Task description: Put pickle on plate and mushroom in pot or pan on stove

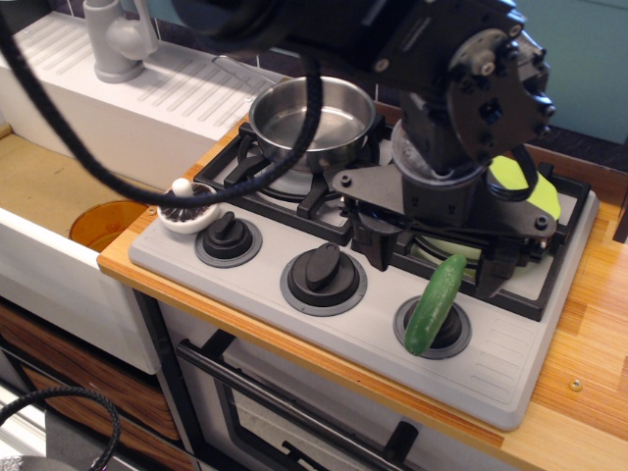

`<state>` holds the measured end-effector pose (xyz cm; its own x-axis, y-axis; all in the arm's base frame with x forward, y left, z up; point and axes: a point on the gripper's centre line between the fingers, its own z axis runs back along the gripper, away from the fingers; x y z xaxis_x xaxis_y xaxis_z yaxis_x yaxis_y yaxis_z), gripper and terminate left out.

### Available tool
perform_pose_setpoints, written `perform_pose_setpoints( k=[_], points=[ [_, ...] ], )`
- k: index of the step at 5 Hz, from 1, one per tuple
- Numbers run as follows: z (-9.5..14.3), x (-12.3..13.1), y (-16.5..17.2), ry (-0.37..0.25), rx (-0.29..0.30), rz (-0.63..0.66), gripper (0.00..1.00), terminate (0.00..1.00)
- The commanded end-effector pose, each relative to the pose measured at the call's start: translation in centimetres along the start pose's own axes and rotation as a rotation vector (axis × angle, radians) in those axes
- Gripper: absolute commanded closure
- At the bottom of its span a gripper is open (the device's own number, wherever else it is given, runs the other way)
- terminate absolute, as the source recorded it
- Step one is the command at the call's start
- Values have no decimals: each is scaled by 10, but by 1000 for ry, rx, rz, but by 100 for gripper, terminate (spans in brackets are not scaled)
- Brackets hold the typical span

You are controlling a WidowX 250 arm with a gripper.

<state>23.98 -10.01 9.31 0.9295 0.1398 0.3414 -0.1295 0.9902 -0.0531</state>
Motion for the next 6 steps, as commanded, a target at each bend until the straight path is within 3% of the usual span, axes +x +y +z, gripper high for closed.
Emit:
perform_pose_setpoints(
  k=[1,6],
  points=[
    [0,0,0,0,0,0,0,0],
    [-42,4,5,-67,-37,-17,0,0]
  ],
)
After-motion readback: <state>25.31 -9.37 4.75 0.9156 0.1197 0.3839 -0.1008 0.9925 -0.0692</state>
